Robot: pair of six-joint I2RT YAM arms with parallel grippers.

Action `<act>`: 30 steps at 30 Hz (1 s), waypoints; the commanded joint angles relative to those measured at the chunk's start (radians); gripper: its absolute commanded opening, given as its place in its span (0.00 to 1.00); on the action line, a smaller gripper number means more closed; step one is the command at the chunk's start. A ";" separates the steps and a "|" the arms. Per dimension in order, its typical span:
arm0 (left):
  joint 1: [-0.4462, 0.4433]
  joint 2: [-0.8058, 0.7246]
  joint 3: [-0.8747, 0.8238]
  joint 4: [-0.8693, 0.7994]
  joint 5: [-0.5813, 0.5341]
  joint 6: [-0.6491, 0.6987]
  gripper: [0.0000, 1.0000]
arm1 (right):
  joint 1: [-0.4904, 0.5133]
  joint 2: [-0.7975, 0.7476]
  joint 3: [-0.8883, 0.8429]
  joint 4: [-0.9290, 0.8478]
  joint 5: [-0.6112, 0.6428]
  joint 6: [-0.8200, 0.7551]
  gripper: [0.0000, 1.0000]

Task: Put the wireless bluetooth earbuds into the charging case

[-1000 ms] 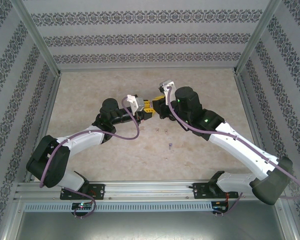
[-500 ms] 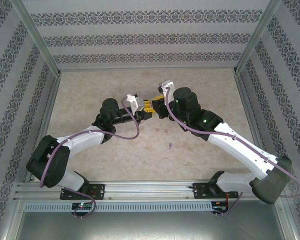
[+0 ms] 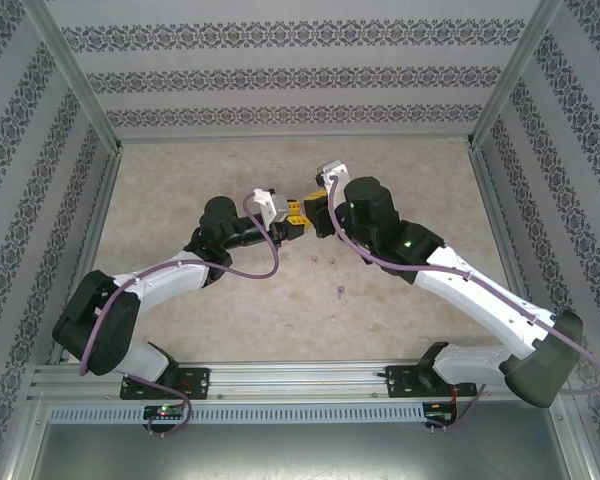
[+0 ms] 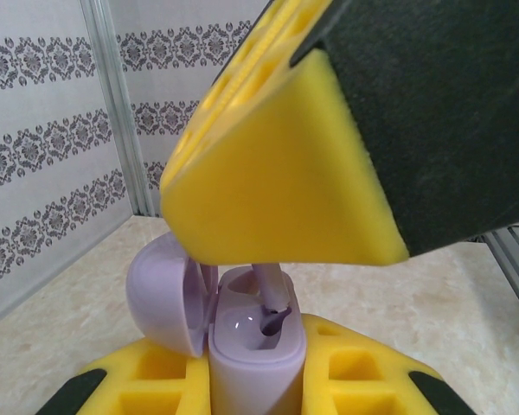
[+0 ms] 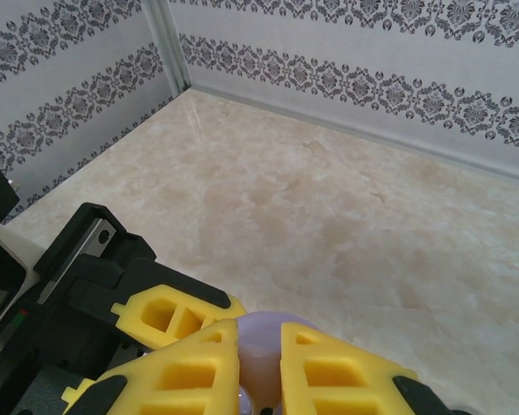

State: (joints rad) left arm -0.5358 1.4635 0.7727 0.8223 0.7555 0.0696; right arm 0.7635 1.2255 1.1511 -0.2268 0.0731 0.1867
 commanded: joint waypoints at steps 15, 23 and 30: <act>-0.021 -0.011 0.059 0.090 0.002 -0.014 0.00 | 0.026 -0.050 -0.085 -0.021 -0.010 -0.019 0.14; -0.021 -0.003 0.066 0.100 -0.013 -0.024 0.00 | 0.058 -0.032 -0.076 -0.049 -0.015 -0.058 0.14; -0.021 0.003 0.069 0.115 -0.022 -0.034 0.00 | 0.077 -0.012 -0.078 -0.060 0.018 -0.070 0.14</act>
State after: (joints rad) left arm -0.5488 1.4658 0.7864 0.8223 0.7540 0.0505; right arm 0.8146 1.1893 1.0924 -0.2104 0.1055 0.1261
